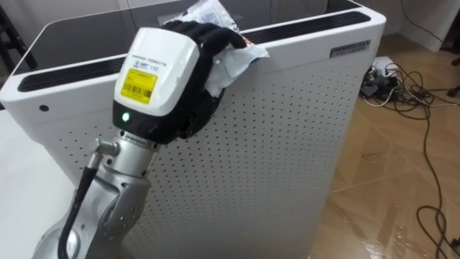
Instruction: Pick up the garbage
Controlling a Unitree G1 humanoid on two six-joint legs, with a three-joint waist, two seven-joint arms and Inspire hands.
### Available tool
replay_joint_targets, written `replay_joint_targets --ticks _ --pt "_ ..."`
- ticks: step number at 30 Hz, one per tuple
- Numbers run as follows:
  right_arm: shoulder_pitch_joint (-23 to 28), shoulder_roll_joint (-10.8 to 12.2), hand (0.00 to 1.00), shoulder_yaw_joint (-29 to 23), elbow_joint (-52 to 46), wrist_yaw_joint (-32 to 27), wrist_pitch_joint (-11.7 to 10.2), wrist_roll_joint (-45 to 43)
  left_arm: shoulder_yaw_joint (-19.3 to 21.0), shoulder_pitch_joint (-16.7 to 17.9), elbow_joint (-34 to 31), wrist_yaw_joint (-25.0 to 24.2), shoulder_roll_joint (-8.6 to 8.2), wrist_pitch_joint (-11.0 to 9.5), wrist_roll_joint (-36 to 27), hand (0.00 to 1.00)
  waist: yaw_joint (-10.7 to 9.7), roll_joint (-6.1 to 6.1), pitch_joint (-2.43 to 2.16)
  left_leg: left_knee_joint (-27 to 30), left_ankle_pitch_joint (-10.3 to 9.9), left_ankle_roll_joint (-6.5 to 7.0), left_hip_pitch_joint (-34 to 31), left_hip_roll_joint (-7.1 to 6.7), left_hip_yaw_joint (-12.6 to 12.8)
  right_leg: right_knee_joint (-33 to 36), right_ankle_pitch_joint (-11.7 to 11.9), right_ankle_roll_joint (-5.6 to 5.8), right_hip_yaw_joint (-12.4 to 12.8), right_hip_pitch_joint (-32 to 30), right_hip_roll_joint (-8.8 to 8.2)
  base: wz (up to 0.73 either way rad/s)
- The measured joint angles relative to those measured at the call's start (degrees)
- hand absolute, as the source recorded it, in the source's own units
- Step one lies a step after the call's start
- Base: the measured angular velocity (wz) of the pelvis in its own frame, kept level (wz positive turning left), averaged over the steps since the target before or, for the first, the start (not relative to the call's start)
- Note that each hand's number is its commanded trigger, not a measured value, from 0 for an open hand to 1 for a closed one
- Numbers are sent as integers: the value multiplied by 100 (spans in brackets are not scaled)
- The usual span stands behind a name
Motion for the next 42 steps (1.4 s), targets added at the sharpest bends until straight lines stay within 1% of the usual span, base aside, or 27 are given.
replay_joint_targets --ticks 3,6,10,14,16,17,19,20,22,23,25,26,28,29,31,32,33,34,35,37,40,42 --pt "-3 -2 100 -1 -7 -2 99 0 42 0 -95 3 0 13 2 100 4 -19 -11 -5 3 -4 -10 9 4 0 1 -1 5 -29 9 0" --pt "-3 -3 100 -1 -6 -7 111 1 42 0 -116 17 0 14 5 100 -12 -23 -12 -1 6 -9 -13 8 4 -6 1 -2 17 -37 7 0" --pt "-6 4 100 4 -7 -7 122 10 41 -10 -69 39 0 115 4 100 -45 -23 -12 -3 6 -10 25 9 2 -21 2 -4 21 33 7 0" --pt "-1 5 100 4 1 -29 122 14 42 -36 4 177 0 156 -24 100 -44 -24 -11 -4 14 -22 32 23 30 -18 17 -26 52 32 22 -2" --pt "-1 3 100 4 8 -63 122 23 40 -36 21 258 -1 153 -126 100 -46 -24 -10 -5 16 -26 26 27 32 -18 21 -30 53 27 29 0" --pt "-1 1 100 9 12 -64 122 29 40 -49 18 261 -19 156 -326 100 -44 -21 -11 -5 17 -27 18 31 30 -18 23 -33 34 19 32 3" --pt "0 -1 100 24 23 -64 122 27 44 -54 -43 252 -110 158 -947 100 -21 -22 -10 -12 17 -31 2 31 -6 -20 23 -34 -16 19 33 6" --pt "4 1 100 25 23 -64 122 27 46 -44 -89 245 -145 156 -1135 100 -25 -23 -9 -18 16 -32 1 32 -7 -23 23 -34 -25 19 33 7" --pt "3 11 100 26 8 -50 122 28 46 9 -422 100 -271 142 -1911 100 -8 -24 -10 -25 17 -33 -22 31 -24 -26 23 -34 -86 6 29 8" --pt "-4 11 100 33 6 -48 122 32 35 17 -513 54 -314 118 -2144 100 15 -25 -11 -24 17 -33 -31 31 -18 -22 23 -33 -87 -7 29 0" --pt "-72 17 100 65 12 -51 120 37 -37 23 -840 -189 -536 8 -3244 100 111 -26 -15 -11 18 -33 -79 27 -3 -20 23 -33 -88 -70 20 0" --pt "-87 20 100 73 12 -51 120 38 -49 27 -892 -262 -581 -38 -3530 100 125 -28 -14 0 19 -33 -78 26 -2 -20 23 -33 -92 -76 16 0" --pt "-145 29 100 140 13 -54 113 50 -83 50 -1101 -574 -687 -74 -4635 100 151 -31 -17 10 19 -34 -85 28 -5 -22 23 -33 -109 -75 13 4" --pt "-160 32 100 153 14 -54 110 64 -84 52 -1145 -660 -715 -75 -4876 100 150 -33 -17 10 19 -34 -88 29 -6 -22 23 -33 -126 -76 9 6" --pt "-210 41 100 245 13 -60 97 154 -230 62 -1207 -1020 -826 -84 -5693 100 154 -44 -22 11 19 -34 -119 28 -43 -21 22 -32 -204 -72 -18 4" --pt "-228 54 100 261 12 -65 96 154 -271 67 -1207 -1131 -840 -83 -5945 100 147 -52 -27 18 19 -34 -141 27 -58 -20 22 -33 -232 -80 -18 10" --pt "-263 69 100 307 10 -74 87 147 -382 77 -1206 -1353 -847 -82 -6486 100 128 -61 -34 63 19 -34 -199 22 -66 -15 22 -33 -270 -109 -18 9" --pt "-277 79 100 309 11 -80 87 147 -441 79 -1205 -1443 -852 -81 -6747 100 127 -67 -39 73 19 -34 -219 22 -57 -7 23 -33 -276 -139 -18 6" --pt "-311 108 100 310 12 -110 87 143 -486 94 -1202 -1657 -887 -79 -7164 100 139 -73 -43 105 21 -38 -272 22 -65 8 28 -41 -278 -199 -18 0" --pt "-381 146 100 364 18 -135 87 147 -521 143 -1200 -1973 -903 -74 -7902 100 139 -73 -43 137 26 -45 -306 26 -72 59 31 -46 -268 -249 -18 0" --pt "-409 146 100 403 18 -142 88 150 -523 291 -1199 -2252 -917 -71 -8533 100 172 -77 -41 149 30 -50 -306 28 -65 79 31 -46 -253 -253 -16 0" --pt "-423 152 100 414 18 -141 88 149 -523 359 -1199 -2403 -951 -23 -8653 100 210 -84 -41 182 30 -50 -343 29 -63 97 33 -49 -253 -283 -15 0"
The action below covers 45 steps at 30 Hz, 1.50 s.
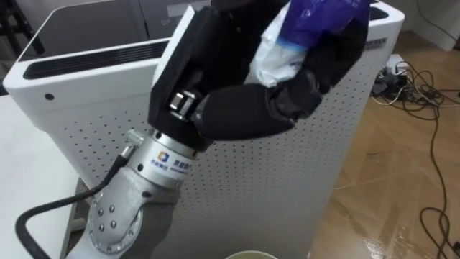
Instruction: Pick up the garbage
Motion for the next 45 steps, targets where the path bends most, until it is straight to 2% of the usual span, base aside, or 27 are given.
replay_joint_targets --ticks 5,7,11,16,18,24,26,30,33,37,39,40,41,42,43,45 --pt "-60 21 100 8 0 22 10 -13 2 54 12 -353 -27 48 15 100 91 -14 4 102 3 -4 -186 -1 -18 95 4 -7 -11 -165 -2 2" --pt "-122 22 100 62 5 30 11 -13 1 162 60 -443 30 50 16 100 96 -20 9 107 9 -12 -229 -2 -18 126 4 -7 -24 -201 -4 0" --pt "-188 18 100 133 142 25 17 -11 -74 488 685 -604 200 61 55 100 93 -36 21 100 16 -25 -291 -2 -92 161 5 -8 -148 -234 -8 9" --pt "-482 25 100 160 315 19 21 -20 -206 1103 1741 -613 204 101 936 100 107 -64 41 296 41 -53 -712 5 -118 206 32 -53 -248 -616 -12 5" --pt "-624 42 100 174 475 16 7 -5 -298 1185 2045 -619 193 150 1223 100 116 -68 44 319 45 -58 -836 4 -142 222 34 -56 -285 -725 -19 10" --pt "-902 98 100 327 742 -31 4 -4 -636 1210 2743 -657 177 150 1824 100 132 -104 78 306 68 -67 -1102 1 -159 269 37 -61 -327 -1007 -36 1" --pt "-933 105 100 327 741 -33 4 -14 -704 1244 3096 -775 91 145 1833 100 148 -114 93 300 70 -68 -1125 2 -145 266 32 -69 -381 -1032 -61 0" --pt "-1026 77 100 332 740 -51 3 59 -960 1314 3960 -1014 92 154 1835 100 216 -148 122 305 73 -74 -1294 13 -113 288 22 -92 -471 -1214 -83 0" --pt "-1228 104 100 391 911 -79 3 69 -1086 1375 4343 -1201 71 181 1954 100 236 -165 133 317 76 -77 -1400 9 -118 297 23 -94 -477 -1312 -60 0" --pt "-1349 152 100 402 963 -59 3 68 -1082 1422 4534 -1421 33 190 2052 100 233 -197 149 319 76 -76 -1498 8 -107 306 23 -93 -471 -1406 -67 1" --pt "-1350 167 100 424 963 -59 3 69 -1085 1426 4561 -1517 25 190 2052 79 230 -209 157 313 76 -76 -1504 10 -107 306 23 -93 -467 -1412 -79 0" --pt "-1355 171 100 443 963 -59 3 69 -1087 1429 4565 -1528 23 190 2053 72 229 -214 160 310 76 -76 -1503 11 -107 305 23 -93 -467 -1413 -91 0" --pt "-1355 192 100 449 967 -59 3 69 -1084 1426 4603 -1567 11 190 2051 53 226 -226 161 309 76 -76 -1501 12 -107 306 22 -93 -468 -1413 -92 0" --pt "-1356 219 100 460 976 -59 3 69 -1086 1427 4661 -1597 0 190 2051 40 223 -238 159 309 76 -76 -1501 14 -108 305 21 -93 -468 -1412 -90 0" --pt "-1357 230 100 473 984 -59 2 69 -1086 1426 4695 -1616 -7 190 2051 0 221 -245 161 309 76 -76 -1500 15 -108 305 21 -93 -470 -1412 -90 0" --pt "-1390 295 100 499 1141 -61 -13 82 -1121 1414 4929 -1626 -66 188 2053 0 218 -273 160 309 76 -76 -1501 16 -108 305 21 -93 -470 -1411 -55 0"
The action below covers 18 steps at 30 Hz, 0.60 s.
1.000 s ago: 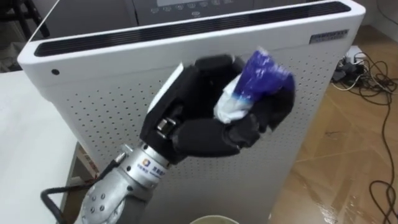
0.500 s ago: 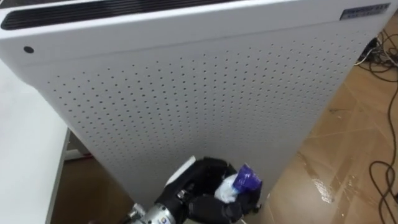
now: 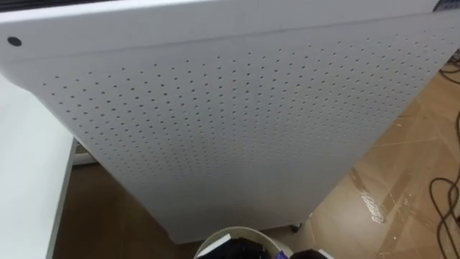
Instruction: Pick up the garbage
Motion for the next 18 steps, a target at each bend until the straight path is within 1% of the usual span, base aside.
replay_joint_targets --ticks 3,7,12,15,18 --pt "11 51 100 0 113 -1 0 7 -85 9 285 -17 -35 1 9 0 -6 -28 4 14 0 0 -27 0 -2 0 0 0 -2 -10 1 0" --pt "8 30 100 -4 144 0 1 39 -62 -52 635 -107 -60 1 115 0 -6 -36 3 152 -1 0 -176 -4 -26 4 12 -20 -68 -80 -4 7" --pt "17 -4 100 -7 206 2 1 37 -43 -53 731 -154 -35 2 142 0 1 -29 1 228 -1 -1 -261 3 -79 8 39 -49 -158 -99 1 6" --pt "26 -16 100 -6 225 2 1 36 -14 -70 731 -270 -46 2 465 0 -2 -26 0 232 6 -11 -254 0 -120 54 40 -49 -164 -99 -1 3" --pt "34 -30 100 -6 225 2 0 36 -10 -70 732 -356 -42 2 570 0 -2 -6 -2 232 14 -24 -260 1 -143 59 39 -51 -166 -102 4 3"
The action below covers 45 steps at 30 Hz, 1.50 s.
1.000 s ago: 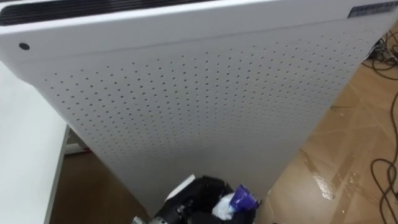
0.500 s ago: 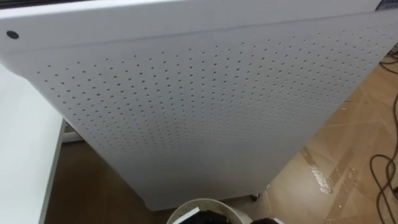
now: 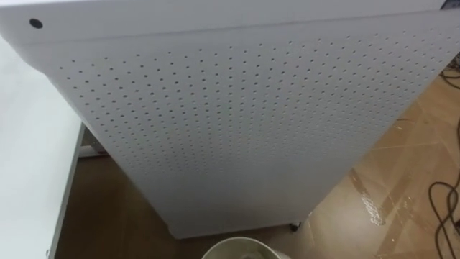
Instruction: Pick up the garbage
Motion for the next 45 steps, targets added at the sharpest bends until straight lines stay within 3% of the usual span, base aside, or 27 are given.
replay_joint_targets --ticks 10,23,29,37,45 --pt "-6 -41 100 0 -5 28 -35 -1 77 -90 277 -219 -79 2 225 0 19 38 -16 25 10 -11 -80 3 12 32 -3 -6 30 -97 -1 0" --pt "-3 -30 100 -1 -29 104 -34 0 79 -90 468 -297 14 18 435 0 0 24 -9 27 18 -17 -79 9 13 73 -3 -7 19 -98 -19 0" --pt "0 -20 100 4 -37 96 -25 20 110 -77 523 -328 33 150 466 0 7 -28 -14 29 24 -14 -60 4 6 102 -4 -6 2 -97 -49 0" --pt "200 -131 100 7 -22 101 14 259 449 115 670 -297 101 222 673 0 23 -42 -17 -17 32 -29 104 0 -56 -8 6 -21 -44 119 17 3" --pt "880 -322 100 -292 38 141 10 319 1228 707 1171 62 101 202 839 0 9 -40 -109 -349 35 -34 760 12 -58 -230 2 -15 -16 753 42 0"
